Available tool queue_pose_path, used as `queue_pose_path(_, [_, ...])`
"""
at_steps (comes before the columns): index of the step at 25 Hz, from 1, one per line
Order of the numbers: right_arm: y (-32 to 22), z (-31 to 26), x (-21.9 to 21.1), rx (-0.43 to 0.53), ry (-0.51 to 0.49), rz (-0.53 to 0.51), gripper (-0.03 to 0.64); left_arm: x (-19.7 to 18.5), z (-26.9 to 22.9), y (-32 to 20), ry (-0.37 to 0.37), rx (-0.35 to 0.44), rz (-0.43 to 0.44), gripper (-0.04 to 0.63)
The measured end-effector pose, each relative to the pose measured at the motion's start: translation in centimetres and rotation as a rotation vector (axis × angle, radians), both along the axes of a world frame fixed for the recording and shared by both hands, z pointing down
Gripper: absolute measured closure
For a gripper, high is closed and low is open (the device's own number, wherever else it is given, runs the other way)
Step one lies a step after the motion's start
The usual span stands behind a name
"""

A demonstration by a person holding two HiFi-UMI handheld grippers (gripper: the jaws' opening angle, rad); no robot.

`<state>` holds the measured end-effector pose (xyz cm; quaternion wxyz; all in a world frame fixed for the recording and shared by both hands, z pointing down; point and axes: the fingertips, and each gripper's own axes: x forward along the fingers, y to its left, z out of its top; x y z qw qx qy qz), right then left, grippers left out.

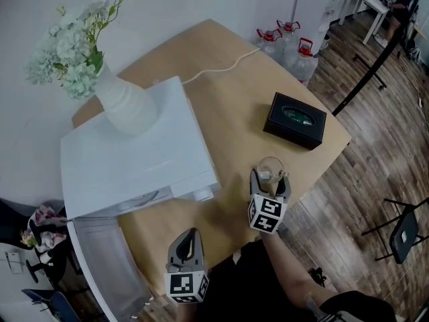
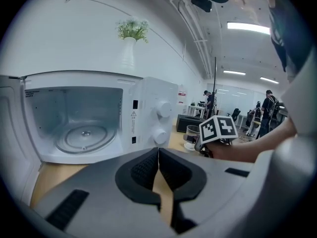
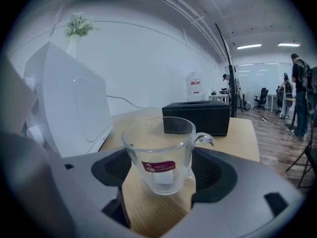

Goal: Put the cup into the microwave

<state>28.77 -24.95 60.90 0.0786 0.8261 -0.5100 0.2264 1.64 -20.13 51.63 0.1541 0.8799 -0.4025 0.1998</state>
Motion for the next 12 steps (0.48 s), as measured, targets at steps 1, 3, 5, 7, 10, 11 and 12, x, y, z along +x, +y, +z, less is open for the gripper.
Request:
queue_pose_path(1, [-0.07, -0.01, 0.05, 0.004, 0.006, 0.005, 0.285, -0.07, 0.02, 0.02, -0.002, -0.001, -0.005, 0.589])
queue_pose_path(3, [-0.2, -0.05, 0.17, 0.012, 0.016, 0.01, 0.285, -0.15, 0.04, 0.06, -0.006, -0.002, -0.012, 0.589])
queue_pose_path(5, [-0.32, -0.08, 0.29, 0.017, 0.022, 0.014, 0.285, -0.16, 0.05, 0.07, -0.01, -0.003, -0.017, 0.589])
queue_pose_path(7, [-0.38, -0.07, 0.41, 0.02, 0.024, 0.016, 0.285, -0.13, 0.06, 0.13, -0.016, -0.003, -0.019, 0.589])
queue_pose_path(10, [-0.38, -0.05, 0.5, 0.027, 0.024, 0.015, 0.285, -0.27, 0.06, 0.23, -0.022, -0.003, -0.025, 0.59])
queue_pose_path(11, [-0.41, -0.06, 0.52, 0.028, 0.025, 0.014, 0.285, -0.36, 0.08, 0.22, -0.024, -0.004, -0.027, 0.59])
queue_pose_path(12, [-0.44, -0.06, 0.53, 0.028, 0.025, 0.011, 0.284, -0.45, 0.11, 0.2, -0.025, -0.004, -0.028, 0.589])
